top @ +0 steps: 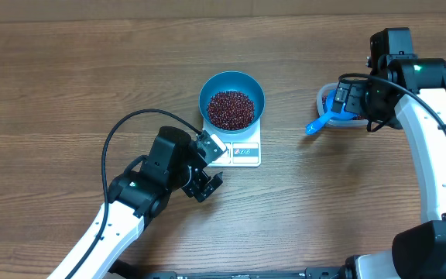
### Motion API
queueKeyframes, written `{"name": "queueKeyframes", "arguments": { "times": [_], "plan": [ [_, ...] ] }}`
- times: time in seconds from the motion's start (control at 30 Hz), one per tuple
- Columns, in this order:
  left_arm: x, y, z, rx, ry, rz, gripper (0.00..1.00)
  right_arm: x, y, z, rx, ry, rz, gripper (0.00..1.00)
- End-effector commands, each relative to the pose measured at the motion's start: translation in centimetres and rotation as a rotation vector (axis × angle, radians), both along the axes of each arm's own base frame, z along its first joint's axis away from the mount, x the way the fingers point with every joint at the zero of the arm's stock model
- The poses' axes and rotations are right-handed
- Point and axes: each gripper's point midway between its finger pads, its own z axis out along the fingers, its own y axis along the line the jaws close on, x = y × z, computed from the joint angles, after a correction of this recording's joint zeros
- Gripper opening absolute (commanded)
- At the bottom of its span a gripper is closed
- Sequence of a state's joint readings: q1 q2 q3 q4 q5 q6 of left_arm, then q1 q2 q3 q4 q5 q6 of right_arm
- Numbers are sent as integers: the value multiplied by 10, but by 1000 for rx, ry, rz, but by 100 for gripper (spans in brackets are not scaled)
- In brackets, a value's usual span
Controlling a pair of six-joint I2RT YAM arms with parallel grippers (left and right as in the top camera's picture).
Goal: Scoop item into bowl and weigh 150g on scale
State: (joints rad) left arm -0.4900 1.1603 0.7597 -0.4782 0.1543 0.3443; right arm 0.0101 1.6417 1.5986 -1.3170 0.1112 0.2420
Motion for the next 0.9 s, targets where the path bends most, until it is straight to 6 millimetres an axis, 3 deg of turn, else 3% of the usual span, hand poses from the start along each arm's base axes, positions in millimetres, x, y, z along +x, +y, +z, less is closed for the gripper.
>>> {"name": "queueKeyframes", "arguments": {
  "times": [0.0,0.27,0.43,0.63,0.87],
  "plan": [
    [-2,0,3,-8,-10,-15,99,4,1,18,-2,-61,12,100],
    [-7,3,2,-1,5,-16,100,4,1,18,-2,-60,12,100],
    [-18,8,13,-5,-7,-16,99,4,1,18,-2,-60,12,100],
    [-26,14,30,-41,-83,-12,99,4,1,18,-2,-60,12,100],
    [-29,15,23,-149,-272,-6,99,4,1,18,-2,-60,12,100]
  ]
}}
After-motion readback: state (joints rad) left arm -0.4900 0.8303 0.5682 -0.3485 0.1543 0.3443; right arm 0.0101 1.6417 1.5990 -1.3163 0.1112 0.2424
